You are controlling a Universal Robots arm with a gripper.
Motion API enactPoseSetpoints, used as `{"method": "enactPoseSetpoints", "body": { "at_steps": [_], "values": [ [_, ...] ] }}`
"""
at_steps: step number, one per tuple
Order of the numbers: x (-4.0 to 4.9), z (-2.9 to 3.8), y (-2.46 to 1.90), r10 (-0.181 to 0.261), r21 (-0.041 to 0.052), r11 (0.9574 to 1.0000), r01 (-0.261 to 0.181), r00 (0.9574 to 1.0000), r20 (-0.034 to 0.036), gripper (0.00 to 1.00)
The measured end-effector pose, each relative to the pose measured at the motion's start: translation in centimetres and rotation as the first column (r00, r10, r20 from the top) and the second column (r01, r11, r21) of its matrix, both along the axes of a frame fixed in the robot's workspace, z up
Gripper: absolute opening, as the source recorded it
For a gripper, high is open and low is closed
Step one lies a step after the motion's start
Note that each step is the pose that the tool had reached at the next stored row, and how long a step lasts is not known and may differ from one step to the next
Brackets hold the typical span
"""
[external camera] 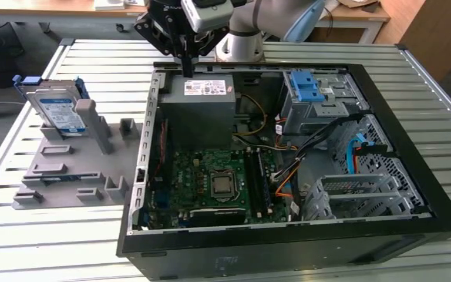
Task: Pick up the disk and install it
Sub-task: 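Reach for the disk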
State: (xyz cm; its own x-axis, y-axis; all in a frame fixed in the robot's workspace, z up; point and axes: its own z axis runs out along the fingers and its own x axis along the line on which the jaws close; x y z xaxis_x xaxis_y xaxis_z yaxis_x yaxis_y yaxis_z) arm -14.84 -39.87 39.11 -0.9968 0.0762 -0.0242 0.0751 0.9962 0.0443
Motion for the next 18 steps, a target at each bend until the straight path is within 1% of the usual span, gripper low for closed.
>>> {"method": "enactPoseSetpoints", "body": {
  "at_steps": [18],
  "values": [
    [-0.51, -0.04, 0.00, 0.000, 0.0000, 1.0000, 0.000, 1.0000, 0.0000, 0.11]
  ]
}}
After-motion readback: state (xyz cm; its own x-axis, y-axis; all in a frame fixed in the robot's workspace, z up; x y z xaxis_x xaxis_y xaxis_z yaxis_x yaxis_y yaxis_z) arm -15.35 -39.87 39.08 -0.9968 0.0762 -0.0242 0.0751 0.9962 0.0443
